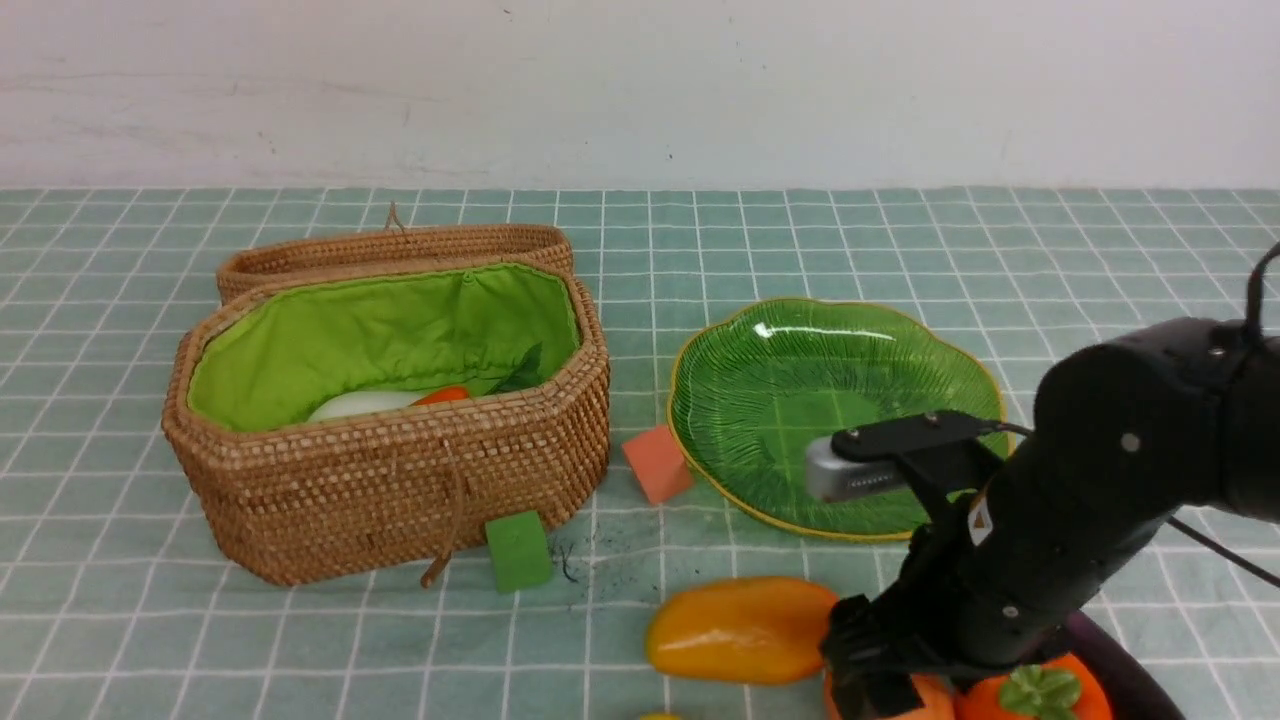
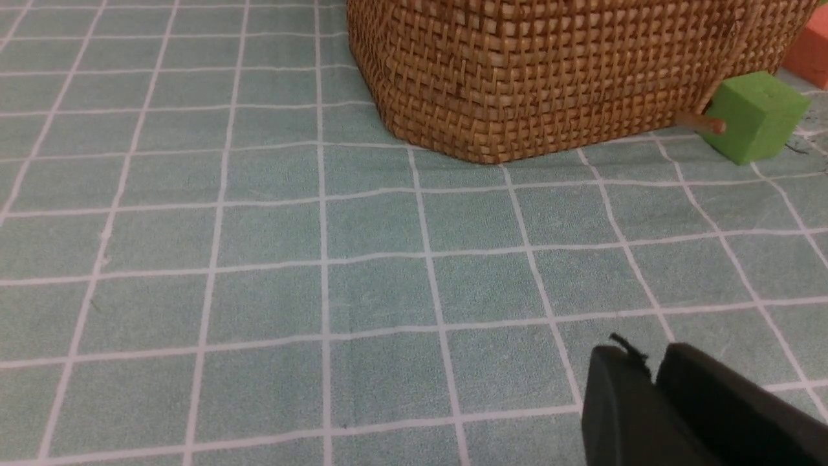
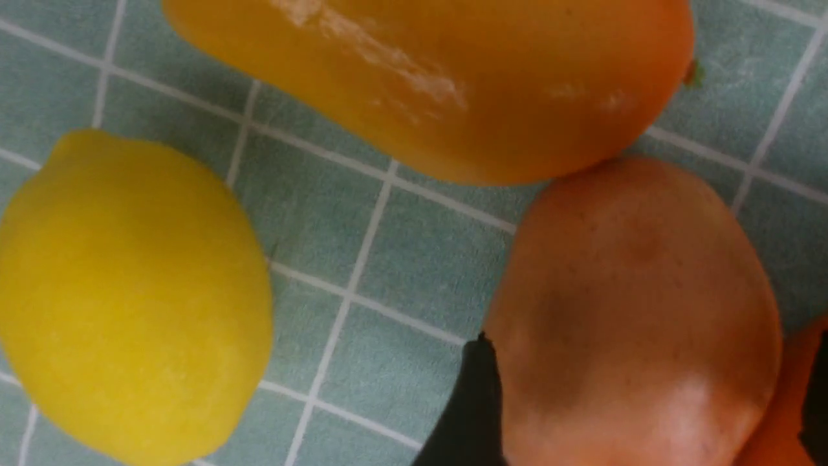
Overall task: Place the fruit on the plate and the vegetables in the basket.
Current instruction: Use the right arm to grab a potato and put it into the left basket, then use the right arm to grab a mango and put it into the right plate
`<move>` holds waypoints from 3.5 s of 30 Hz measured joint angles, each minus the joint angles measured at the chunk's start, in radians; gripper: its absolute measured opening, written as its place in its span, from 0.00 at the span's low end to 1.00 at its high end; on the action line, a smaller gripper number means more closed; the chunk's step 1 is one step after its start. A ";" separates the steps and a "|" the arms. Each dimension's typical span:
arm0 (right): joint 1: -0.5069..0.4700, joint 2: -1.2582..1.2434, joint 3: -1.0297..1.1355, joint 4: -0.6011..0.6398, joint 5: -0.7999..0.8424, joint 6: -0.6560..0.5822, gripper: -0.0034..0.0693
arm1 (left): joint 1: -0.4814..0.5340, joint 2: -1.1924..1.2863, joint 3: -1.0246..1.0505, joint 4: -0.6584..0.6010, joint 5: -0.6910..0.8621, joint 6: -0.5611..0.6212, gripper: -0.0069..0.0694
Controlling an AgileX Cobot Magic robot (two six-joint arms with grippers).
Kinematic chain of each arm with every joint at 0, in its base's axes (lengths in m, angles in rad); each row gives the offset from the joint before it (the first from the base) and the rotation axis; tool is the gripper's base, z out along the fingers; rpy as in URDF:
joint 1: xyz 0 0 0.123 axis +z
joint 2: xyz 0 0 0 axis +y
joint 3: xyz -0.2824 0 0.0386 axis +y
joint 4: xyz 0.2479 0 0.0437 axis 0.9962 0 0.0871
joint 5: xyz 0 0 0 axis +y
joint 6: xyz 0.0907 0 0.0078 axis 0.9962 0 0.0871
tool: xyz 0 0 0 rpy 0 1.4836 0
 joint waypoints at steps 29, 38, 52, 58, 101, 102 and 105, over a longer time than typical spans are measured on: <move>0.000 -0.017 -0.280 -0.006 0.349 0.001 0.72 | 0.000 0.000 0.000 0.000 0.000 0.000 0.23; 0.002 0.072 -0.594 0.179 0.252 -0.124 0.72 | 0.000 0.000 0.000 0.000 0.000 0.000 0.24; 0.078 0.564 -1.158 0.318 -0.086 -0.287 0.72 | 0.000 0.000 0.000 0.000 0.000 0.000 0.25; 0.078 0.596 -1.183 0.315 -0.029 -0.324 0.90 | 0.000 0.000 0.000 0.000 0.000 0.000 0.25; 0.060 0.215 -0.206 0.022 -0.091 -1.252 0.81 | 0.000 0.000 0.000 0.000 0.000 0.000 0.28; 0.060 0.215 -0.223 0.027 -0.030 -1.252 0.81 | 0.000 0.000 0.000 0.000 0.000 0.000 0.28; 0.061 0.215 -0.249 0.041 0.050 -1.252 0.81 | 0.000 0.000 0.000 0.000 0.000 0.000 0.28</move>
